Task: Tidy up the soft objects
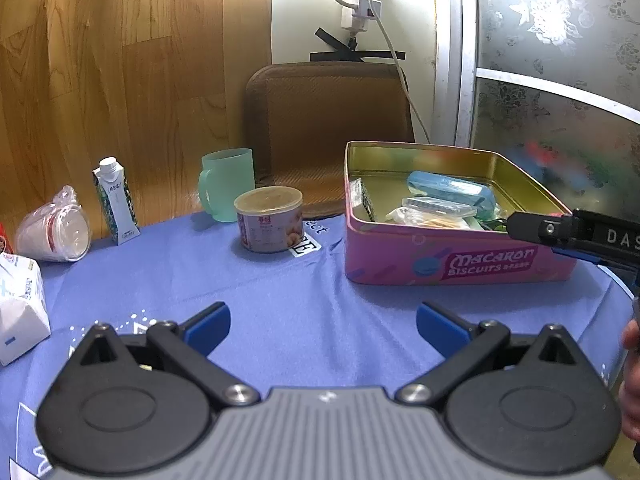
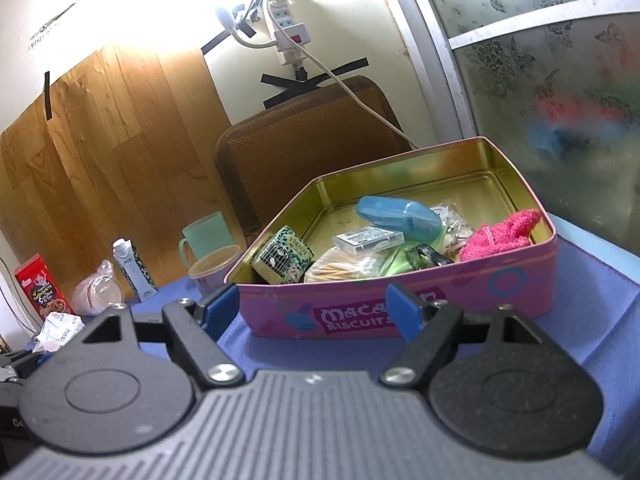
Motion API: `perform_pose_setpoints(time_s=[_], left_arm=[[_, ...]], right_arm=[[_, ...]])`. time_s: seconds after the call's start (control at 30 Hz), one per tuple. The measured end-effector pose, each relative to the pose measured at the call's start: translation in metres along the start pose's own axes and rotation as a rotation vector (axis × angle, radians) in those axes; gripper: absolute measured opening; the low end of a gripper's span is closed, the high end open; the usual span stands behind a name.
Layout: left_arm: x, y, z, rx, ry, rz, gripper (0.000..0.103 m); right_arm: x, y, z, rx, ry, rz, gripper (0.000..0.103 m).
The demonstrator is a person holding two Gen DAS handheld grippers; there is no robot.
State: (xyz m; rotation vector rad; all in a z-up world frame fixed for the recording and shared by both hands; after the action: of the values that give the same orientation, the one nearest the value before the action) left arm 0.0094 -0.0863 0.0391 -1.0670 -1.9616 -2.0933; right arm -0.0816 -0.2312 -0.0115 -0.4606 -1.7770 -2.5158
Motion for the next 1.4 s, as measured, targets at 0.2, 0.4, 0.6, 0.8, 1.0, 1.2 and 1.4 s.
perform_pose_setpoints(time_s=[0.2, 0.4, 0.6, 0.8, 1.0, 1.2, 1.4], left_arm=[[-0.002, -0.001, -0.004, -0.008, 0.003, 0.009, 0.103], [-0.001, -0.003, -0.007, -0.021, 0.002, 0.011, 0.103], [0.001, -0.002, -0.006, -0.014, 0.007, 0.010, 0.103], [0.000, -0.002, -0.007, -0.019, 0.007, 0.014, 0.103], [-0.004, -0.004, -0.010, -0.031, 0.007, 0.031, 0.103], [-0.007, -0.005, -0.010, -0.032, 0.007, 0.047, 0.103], [-0.007, -0.006, -0.011, -0.036, 0.013, 0.054, 0.103]], right_arm=[[0.003, -0.001, -0.001, 0.001, -0.001, 0.001, 0.082], [0.006, -0.001, -0.002, -0.001, -0.010, 0.001, 0.082], [0.006, -0.002, 0.001, 0.006, -0.007, 0.004, 0.082], [0.005, -0.002, -0.001, 0.003, -0.007, 0.007, 0.082], [0.005, -0.003, -0.002, 0.001, -0.004, 0.009, 0.082], [0.004, -0.006, 0.000, 0.003, 0.000, 0.019, 0.082], [0.004, -0.007, 0.001, 0.006, 0.001, 0.022, 0.082]])
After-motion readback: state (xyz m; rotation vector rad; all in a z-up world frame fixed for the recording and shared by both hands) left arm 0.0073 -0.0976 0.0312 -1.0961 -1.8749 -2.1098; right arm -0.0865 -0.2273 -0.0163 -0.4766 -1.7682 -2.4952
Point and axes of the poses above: each gripper's, at about its wrist camera, not at the fingertips, and x roughly against the way its jaws point, z to its left, y to its top, the point moved 3 cm from there along -x, roughly the way its jaws point, and after that the axes turned 5 degrees about x, right-handed, at the moved point
